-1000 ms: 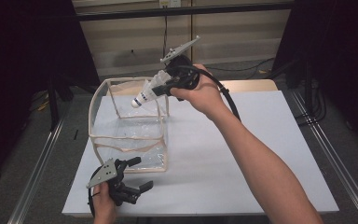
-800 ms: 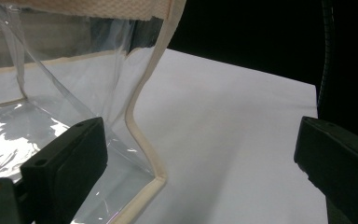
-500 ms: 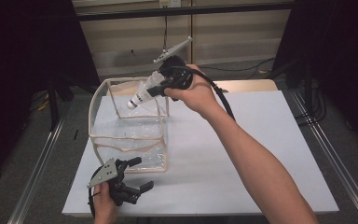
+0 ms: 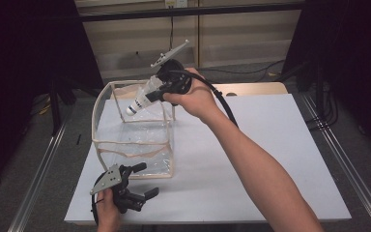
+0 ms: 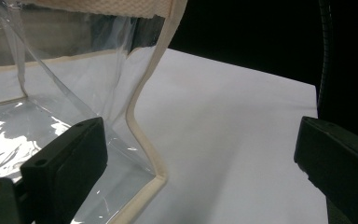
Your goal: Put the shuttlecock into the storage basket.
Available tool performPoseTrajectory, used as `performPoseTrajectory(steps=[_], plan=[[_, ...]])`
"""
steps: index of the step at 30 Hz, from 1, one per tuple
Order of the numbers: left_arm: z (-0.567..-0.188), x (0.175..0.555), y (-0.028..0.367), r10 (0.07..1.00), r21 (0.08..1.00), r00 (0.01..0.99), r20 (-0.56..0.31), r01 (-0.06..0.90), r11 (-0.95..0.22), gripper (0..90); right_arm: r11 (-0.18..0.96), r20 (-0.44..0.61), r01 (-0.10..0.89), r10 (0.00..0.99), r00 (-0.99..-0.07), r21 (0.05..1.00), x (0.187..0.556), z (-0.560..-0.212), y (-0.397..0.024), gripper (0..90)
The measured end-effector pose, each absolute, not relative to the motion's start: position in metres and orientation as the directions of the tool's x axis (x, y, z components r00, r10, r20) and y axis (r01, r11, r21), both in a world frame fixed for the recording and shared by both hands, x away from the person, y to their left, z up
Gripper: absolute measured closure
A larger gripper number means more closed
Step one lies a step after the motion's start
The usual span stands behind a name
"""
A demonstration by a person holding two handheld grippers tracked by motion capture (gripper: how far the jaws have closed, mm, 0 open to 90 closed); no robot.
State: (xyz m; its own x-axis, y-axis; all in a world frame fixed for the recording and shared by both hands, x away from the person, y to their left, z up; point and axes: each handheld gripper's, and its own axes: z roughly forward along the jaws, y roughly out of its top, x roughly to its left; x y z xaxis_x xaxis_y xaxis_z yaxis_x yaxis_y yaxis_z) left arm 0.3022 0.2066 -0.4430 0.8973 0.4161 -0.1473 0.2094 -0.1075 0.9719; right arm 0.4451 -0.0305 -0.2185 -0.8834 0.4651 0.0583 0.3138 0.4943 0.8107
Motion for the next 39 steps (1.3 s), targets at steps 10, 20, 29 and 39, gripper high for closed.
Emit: performPoseTrajectory(steps=[10, 20, 29, 39], plan=[[-0.443, 0.302, 0.206, 0.415, 0.972, 0.897, -0.15, 0.211, -0.106, 2.8, 0.497, 0.062, 0.312, 0.457, -0.888, 0.809, 0.446, -0.22, -0.02, 87.3], [-0.443, 0.302, 0.206, 0.414, 0.972, 0.898, -0.152, 0.211, -0.102, 2.7, 0.503, 0.066, 0.315, 0.452, -0.89, 0.805, 0.447, -0.224, -0.008, 87.2], [-0.443, 0.303, 0.206, 0.414, 0.972, 0.897, -0.152, 0.212, -0.104, 2.8, 0.514, 0.067, 0.318, 0.448, -0.891, 0.797, 0.451, -0.229, -0.003, 87.3], [-0.444, 0.303, 0.205, 0.408, 0.972, 0.9, -0.155, 0.213, -0.101, 2.8, 0.518, 0.074, 0.33, 0.452, -0.889, 0.789, 0.457, -0.233, 0.001, 87.3]])
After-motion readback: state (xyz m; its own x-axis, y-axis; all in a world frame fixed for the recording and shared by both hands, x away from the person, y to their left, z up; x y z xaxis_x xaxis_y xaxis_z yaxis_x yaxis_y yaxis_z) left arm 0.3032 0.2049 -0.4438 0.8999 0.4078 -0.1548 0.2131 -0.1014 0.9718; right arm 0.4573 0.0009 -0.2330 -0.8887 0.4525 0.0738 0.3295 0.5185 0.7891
